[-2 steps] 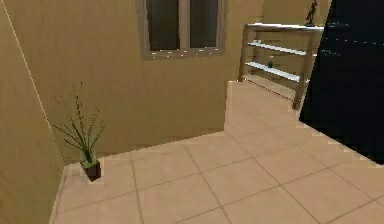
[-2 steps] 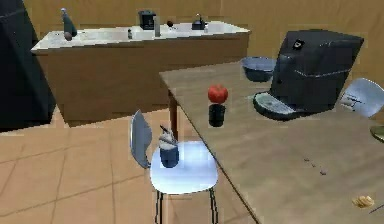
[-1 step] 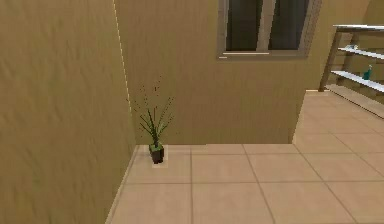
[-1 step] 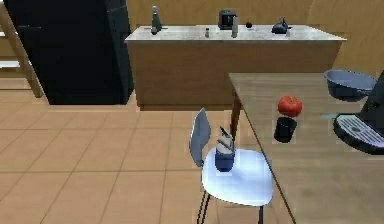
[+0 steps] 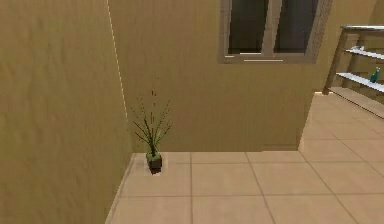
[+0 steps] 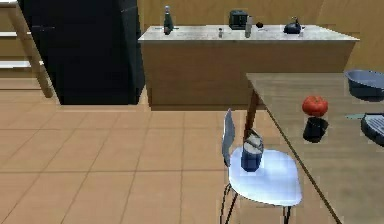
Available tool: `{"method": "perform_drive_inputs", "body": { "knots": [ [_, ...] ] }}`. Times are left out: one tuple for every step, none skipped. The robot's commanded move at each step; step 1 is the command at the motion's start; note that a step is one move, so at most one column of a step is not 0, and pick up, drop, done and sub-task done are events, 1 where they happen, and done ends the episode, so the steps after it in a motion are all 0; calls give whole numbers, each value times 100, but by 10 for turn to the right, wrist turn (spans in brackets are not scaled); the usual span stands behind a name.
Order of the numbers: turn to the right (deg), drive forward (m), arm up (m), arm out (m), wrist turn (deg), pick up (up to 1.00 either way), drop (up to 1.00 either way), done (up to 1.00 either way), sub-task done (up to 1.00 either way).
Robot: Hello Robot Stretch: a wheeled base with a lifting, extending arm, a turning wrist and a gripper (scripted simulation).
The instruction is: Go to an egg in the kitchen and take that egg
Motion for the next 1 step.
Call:
{"method": "perform_drive_inputs", "body": {
  "knots": [
    [300,0,0,0,0,0,0,0,0]
  ]
}}
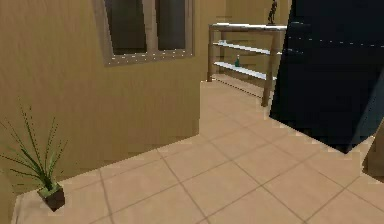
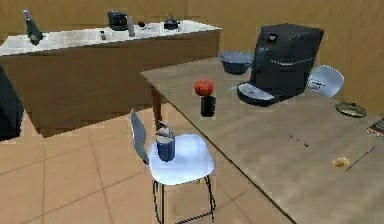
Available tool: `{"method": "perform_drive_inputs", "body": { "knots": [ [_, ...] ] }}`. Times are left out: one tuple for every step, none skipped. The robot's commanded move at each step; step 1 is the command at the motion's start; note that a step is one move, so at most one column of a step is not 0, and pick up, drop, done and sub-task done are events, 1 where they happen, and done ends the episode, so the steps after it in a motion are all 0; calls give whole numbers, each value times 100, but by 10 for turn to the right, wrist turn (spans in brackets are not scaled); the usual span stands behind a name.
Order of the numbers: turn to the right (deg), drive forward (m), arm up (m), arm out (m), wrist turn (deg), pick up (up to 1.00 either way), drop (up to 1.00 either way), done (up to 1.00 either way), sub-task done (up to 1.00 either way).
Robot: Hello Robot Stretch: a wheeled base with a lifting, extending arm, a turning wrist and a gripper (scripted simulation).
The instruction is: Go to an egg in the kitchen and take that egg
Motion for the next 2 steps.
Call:
{"method": "perform_drive_inputs", "body": {
  "knots": [
    [0,50,0,0,0,0,0,0,0],
    [450,0,0,0,0,0,0,0,0]
  ]
}}
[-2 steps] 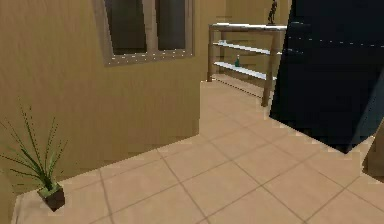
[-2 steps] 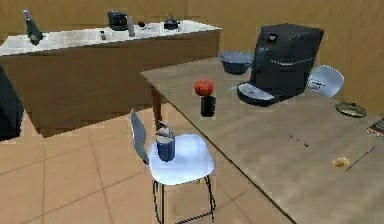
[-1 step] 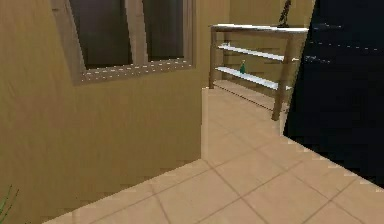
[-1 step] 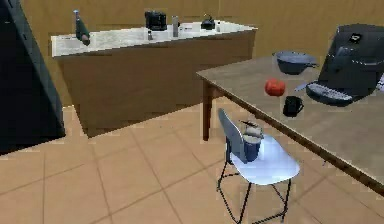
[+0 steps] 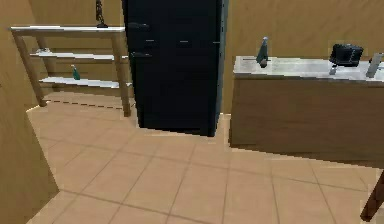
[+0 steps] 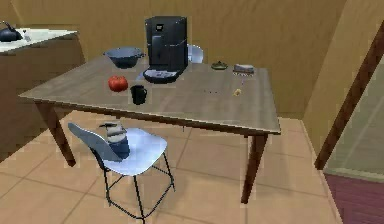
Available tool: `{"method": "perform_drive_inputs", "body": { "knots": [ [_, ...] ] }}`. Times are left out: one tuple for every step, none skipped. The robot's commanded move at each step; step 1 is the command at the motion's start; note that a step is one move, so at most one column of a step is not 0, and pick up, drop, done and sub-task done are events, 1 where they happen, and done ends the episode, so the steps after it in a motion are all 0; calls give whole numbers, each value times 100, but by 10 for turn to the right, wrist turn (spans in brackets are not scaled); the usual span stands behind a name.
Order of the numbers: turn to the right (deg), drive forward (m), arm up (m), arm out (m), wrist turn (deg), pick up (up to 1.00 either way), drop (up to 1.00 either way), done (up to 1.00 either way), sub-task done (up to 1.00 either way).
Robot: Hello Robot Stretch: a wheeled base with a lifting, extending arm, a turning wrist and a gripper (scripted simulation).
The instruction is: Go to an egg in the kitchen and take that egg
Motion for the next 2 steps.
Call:
{"method": "perform_drive_inputs", "body": {
  "knots": [
    [150,0,0,0,0,0,0,0,0],
    [0,95,0,0,0,0,0,0,0]
  ]
}}
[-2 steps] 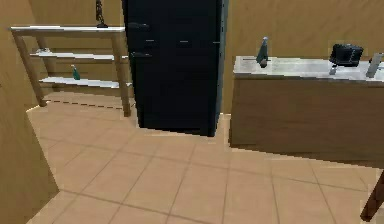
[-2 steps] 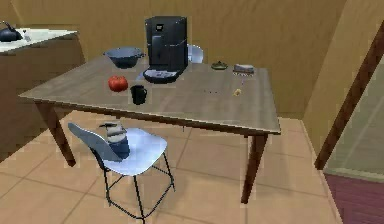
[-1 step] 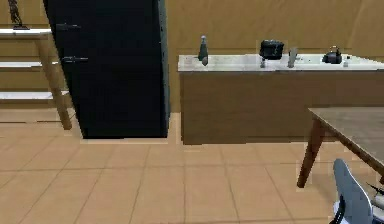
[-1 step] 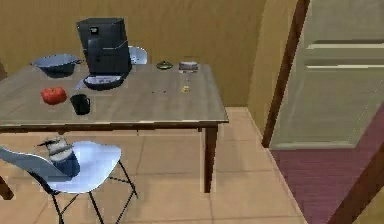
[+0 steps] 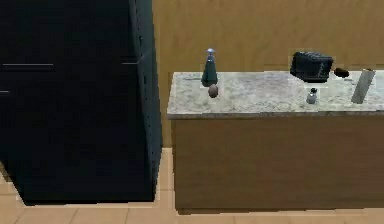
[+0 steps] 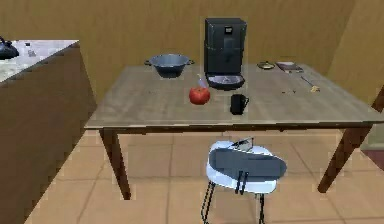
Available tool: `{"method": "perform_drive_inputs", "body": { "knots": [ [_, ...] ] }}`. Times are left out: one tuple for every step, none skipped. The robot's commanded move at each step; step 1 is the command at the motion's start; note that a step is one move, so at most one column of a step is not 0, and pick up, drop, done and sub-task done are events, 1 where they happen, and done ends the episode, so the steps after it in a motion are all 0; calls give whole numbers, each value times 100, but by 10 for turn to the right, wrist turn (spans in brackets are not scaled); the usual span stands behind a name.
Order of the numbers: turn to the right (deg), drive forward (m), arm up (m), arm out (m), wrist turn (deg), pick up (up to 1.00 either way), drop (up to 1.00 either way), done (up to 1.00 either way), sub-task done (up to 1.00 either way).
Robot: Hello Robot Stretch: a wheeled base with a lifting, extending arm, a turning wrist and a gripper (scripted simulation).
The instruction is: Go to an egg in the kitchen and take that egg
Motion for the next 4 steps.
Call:
{"method": "perform_drive_inputs", "body": {
  "knots": [
    [300,0,0,0,0,0,0,0,0],
    [0,60,0,0,0,0,0,0,0],
    [-450,0,0,0,0,0,0,0,0],
    [-450,0,0,0,0,0,0,0,0]
  ]
}}
